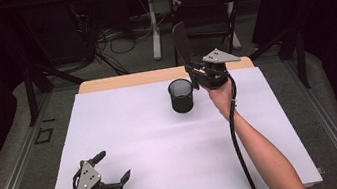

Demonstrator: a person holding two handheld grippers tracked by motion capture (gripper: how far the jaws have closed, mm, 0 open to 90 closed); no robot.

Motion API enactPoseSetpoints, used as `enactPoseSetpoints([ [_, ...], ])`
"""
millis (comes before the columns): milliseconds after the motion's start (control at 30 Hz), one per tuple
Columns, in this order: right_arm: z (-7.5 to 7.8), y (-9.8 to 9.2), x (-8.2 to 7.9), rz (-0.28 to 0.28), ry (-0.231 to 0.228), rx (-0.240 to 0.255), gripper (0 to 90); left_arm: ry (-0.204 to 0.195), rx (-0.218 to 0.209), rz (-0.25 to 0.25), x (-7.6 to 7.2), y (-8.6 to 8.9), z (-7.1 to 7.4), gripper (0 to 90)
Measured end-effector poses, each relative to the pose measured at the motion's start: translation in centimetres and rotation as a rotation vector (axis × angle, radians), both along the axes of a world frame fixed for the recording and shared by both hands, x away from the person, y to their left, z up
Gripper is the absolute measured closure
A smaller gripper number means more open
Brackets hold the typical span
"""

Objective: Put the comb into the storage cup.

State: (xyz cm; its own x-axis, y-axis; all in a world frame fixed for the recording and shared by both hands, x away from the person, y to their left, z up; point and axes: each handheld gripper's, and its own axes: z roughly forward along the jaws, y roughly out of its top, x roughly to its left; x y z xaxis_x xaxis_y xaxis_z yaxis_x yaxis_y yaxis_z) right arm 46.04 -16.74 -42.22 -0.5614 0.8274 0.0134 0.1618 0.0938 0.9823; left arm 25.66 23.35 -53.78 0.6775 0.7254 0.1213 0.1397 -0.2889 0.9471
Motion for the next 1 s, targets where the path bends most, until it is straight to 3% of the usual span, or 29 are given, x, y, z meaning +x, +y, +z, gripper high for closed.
enactPoseSetpoints([
  [1000,0.2,1.3,1.3,0.026,-0.017,0.004,72.4,0.003,0.002,0.006,0.1,0.1,0.0,0.6],
])
